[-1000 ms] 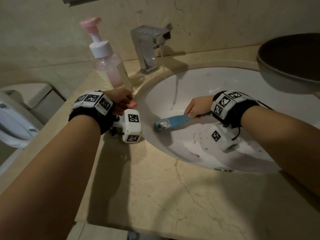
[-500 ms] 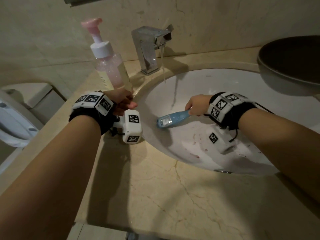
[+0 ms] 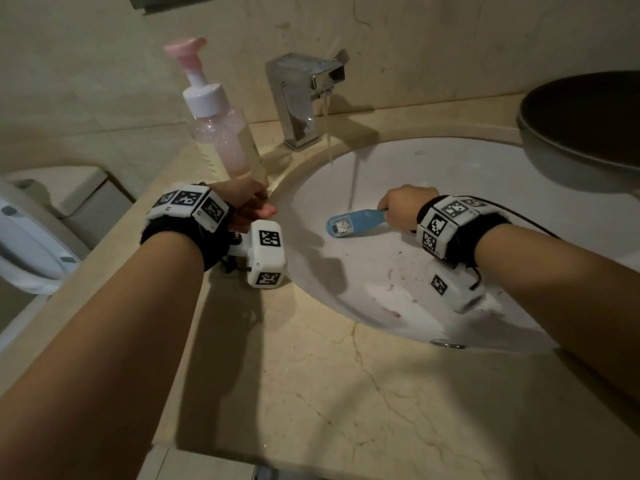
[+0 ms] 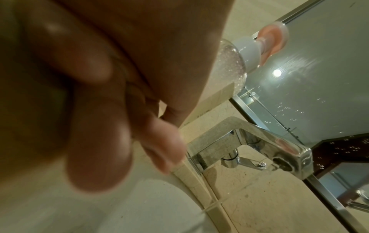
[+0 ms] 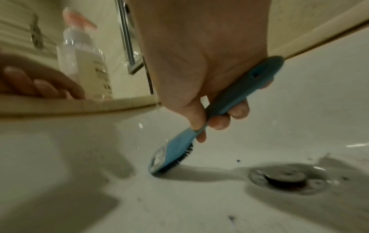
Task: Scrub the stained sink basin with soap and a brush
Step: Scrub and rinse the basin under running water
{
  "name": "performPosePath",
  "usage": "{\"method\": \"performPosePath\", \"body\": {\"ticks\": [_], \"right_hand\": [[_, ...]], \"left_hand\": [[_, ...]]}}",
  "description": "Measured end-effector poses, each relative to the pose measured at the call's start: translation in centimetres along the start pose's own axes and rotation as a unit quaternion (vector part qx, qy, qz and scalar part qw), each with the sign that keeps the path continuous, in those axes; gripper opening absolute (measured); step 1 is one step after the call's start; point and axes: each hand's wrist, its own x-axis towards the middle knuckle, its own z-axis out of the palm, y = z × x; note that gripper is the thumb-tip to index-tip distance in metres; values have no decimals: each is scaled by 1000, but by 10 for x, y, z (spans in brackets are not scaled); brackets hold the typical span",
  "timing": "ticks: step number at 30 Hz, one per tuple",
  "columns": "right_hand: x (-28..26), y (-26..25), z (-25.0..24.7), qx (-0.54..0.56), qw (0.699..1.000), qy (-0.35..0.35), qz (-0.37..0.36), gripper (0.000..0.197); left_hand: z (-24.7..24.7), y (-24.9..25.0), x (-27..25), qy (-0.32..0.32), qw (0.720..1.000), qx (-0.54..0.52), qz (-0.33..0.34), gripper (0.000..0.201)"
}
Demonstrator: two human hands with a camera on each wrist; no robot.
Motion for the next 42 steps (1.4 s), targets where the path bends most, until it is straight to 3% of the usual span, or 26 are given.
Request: {"method": "performPosePath", "body": {"ticks": [2, 6, 9, 13, 16, 20, 22, 24, 30, 32, 37, 39, 42], "right_hand": [[0, -4, -6, 27, 1000, -2, -10, 34], [-3, -19, -7, 125, 988, -69, -66, 37], [-2, -14, -4, 42, 995, -80, -36, 34], [-3, 9, -6, -52, 998, 10, 42, 29], [1, 23, -14, -70, 998, -2, -2, 31], [0, 13, -17, 92, 982, -116, -120, 31], [-1, -2, -11, 82, 976, -136, -146, 31], [3, -12, -4, 64, 982, -116, -133, 32], [8, 17, 3, -9, 1000, -23, 17, 32], [10, 21, 2, -23, 1000, -17, 12, 29], [6, -11, -3, 107, 990, -62, -70, 35], [4, -16, 1, 84, 990, -77, -81, 36], [9, -2, 3, -8, 996, -78, -31, 34]], "left_hand": [[0, 0, 1, 1, 1000, 1, -2, 40], [0, 0, 3, 7, 1000, -1, 0, 41], [1, 0, 1, 9, 1000, -8, 5, 41], [2, 0, -2, 12, 1000, -13, 6, 41], [2, 0, -4, 15, 1000, -16, 5, 41], [3, 1, -8, 21, 1000, -16, 11, 40], [4, 1, -9, 26, 999, -22, 18, 38], [4, 1, -10, 29, 999, -30, 24, 35], [0, 0, -5, -1, 1000, 1, 7, 39], [0, 1, -6, -2, 1000, 4, 5, 40], [0, 0, -2, 5, 1000, -9, 7, 41], [0, -1, -1, 7, 1000, -14, 6, 42], [1, -1, -1, 9, 1000, -11, 4, 43]]}}
